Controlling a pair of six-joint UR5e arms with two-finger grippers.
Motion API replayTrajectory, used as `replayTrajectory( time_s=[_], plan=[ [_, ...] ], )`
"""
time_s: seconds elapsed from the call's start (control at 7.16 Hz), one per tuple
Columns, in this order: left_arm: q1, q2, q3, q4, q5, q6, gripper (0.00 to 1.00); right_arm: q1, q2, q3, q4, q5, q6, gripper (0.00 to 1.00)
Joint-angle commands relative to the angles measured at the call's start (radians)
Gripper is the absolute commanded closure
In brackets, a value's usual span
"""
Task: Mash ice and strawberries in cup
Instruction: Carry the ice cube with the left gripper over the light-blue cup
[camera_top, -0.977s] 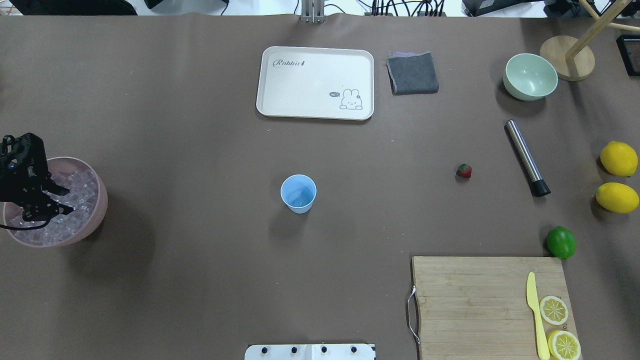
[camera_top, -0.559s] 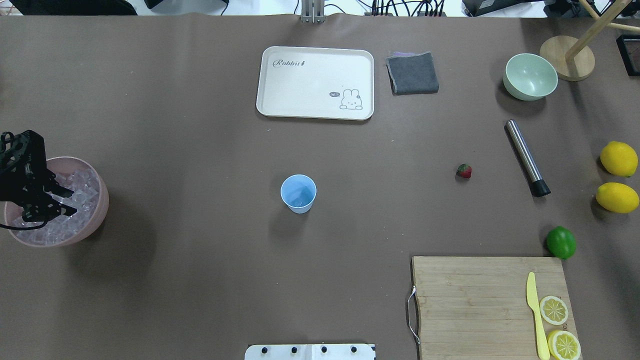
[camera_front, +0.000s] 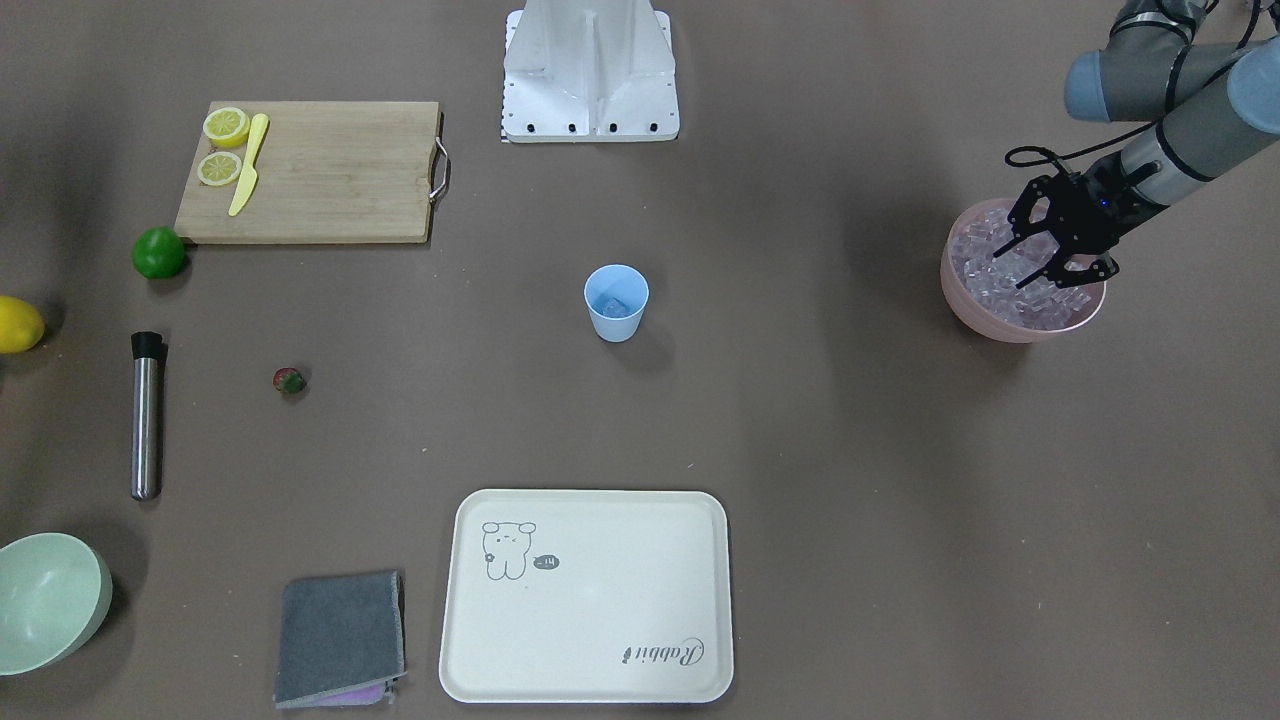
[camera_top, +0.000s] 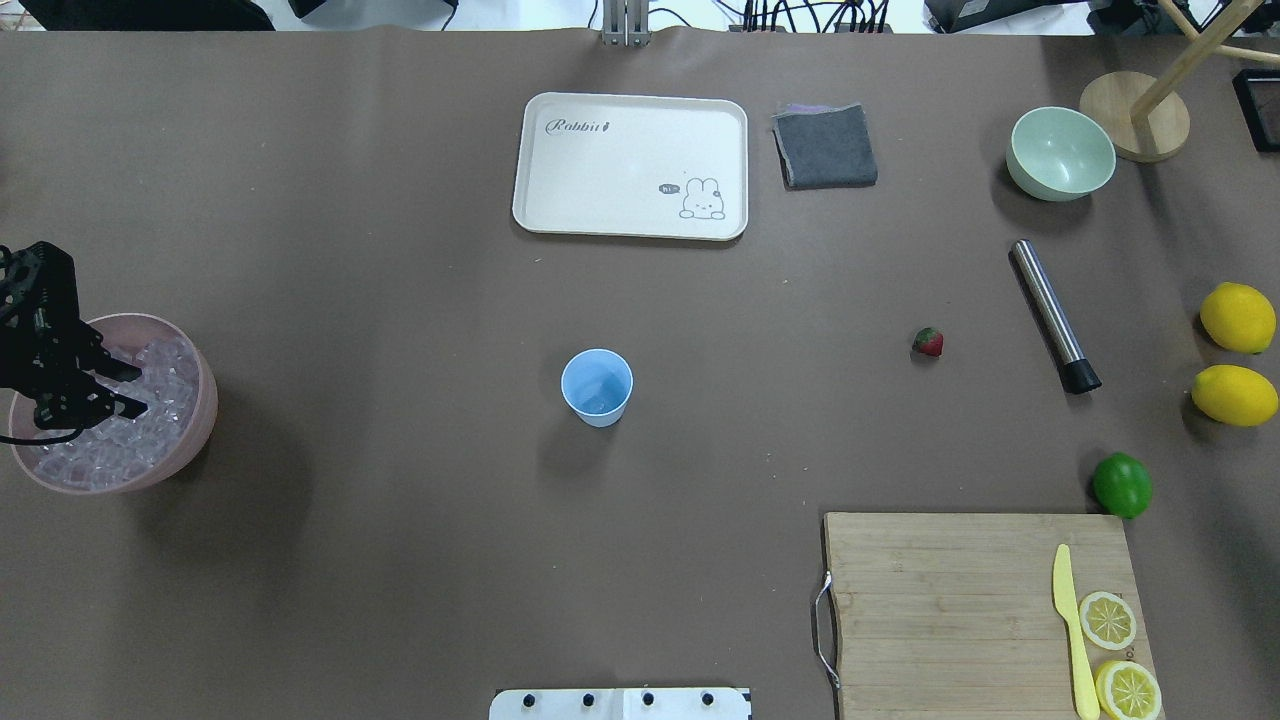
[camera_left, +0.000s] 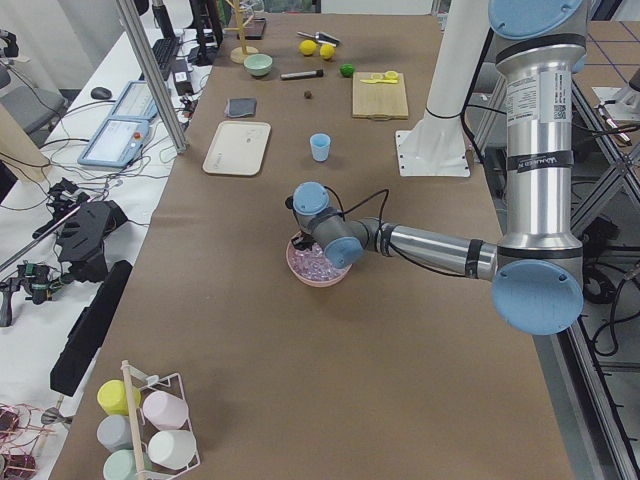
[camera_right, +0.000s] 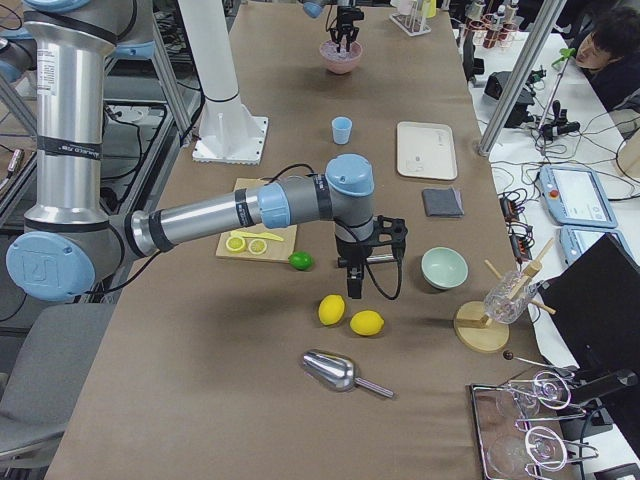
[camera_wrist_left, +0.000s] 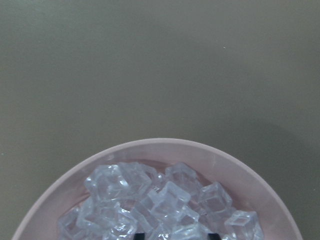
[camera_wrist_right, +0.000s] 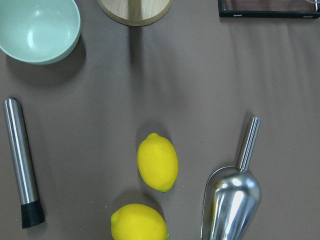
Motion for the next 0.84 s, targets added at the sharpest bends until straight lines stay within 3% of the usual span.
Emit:
replayTrajectory(
  time_s=[0.0,0.14,0.42,0.7],
  plan=[
    [-0.076,-0.026,0.004,0.002,-0.076,0.004,1.0,-0.004,0.0,0.0,-0.002,0.004,0.0,0.0],
    [-0.116,-0.071,0.004,0.043,-0.134,0.002,1.0,-0.009,0.0,-0.001,-0.002,0.004,0.0,0.0],
    [-0.123,-0.167,0.01,0.081,-0.144,-0.01,1.0,-0.015,0.0,-0.001,-0.002,0.011,0.0,0.0],
    [-0.112,-0.275,0.012,0.108,-0.147,-0.17,1.0,-0.021,0.0,-0.001,-0.002,0.011,0.0,0.0]
  ],
)
